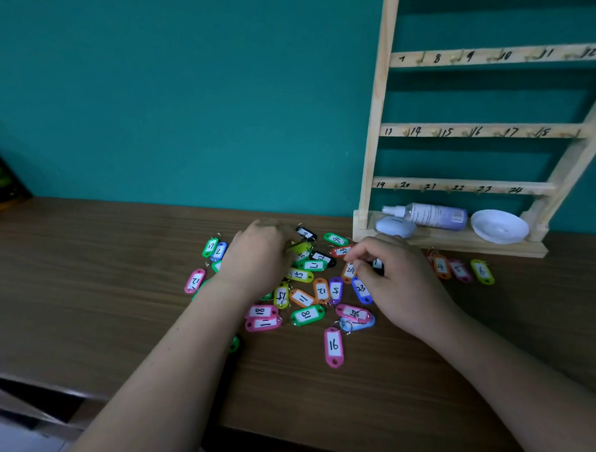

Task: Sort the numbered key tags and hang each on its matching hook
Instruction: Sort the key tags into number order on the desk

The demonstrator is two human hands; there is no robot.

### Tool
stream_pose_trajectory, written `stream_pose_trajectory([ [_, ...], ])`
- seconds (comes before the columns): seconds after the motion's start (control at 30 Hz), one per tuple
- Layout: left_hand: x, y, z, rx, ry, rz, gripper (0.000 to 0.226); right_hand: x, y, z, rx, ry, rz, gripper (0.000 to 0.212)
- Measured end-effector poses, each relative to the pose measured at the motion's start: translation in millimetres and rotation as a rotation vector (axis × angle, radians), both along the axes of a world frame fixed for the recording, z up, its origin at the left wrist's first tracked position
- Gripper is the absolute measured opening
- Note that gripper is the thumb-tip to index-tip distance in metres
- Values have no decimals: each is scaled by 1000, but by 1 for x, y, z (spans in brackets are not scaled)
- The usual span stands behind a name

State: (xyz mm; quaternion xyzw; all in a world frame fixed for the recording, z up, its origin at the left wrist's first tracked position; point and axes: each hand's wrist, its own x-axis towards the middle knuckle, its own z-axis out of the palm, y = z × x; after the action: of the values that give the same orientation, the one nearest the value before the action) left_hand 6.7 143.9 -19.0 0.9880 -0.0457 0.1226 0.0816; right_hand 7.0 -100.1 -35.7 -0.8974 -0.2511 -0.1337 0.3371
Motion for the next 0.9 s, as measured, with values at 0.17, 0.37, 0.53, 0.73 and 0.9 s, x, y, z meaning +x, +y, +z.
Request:
stream_pose_trajectory([
  [0.17,6,-7,-1,13,-2,56,33,-1,1,2,5,1,3,16],
  [0.37,6,-8,-4,25,-86,71,30,-3,0,2,17,7,12,14],
  [0.53,5,-5,-6,-125,-110,101,25,-3,-1,3,18,18,17,15],
  [0.73,6,7,-9,-374,-109,125,15,-4,-1,4,38,27,19,14],
  [0.9,10,11,-12,-384,-89,133,20,-4,-1,4,36,27,22,14],
])
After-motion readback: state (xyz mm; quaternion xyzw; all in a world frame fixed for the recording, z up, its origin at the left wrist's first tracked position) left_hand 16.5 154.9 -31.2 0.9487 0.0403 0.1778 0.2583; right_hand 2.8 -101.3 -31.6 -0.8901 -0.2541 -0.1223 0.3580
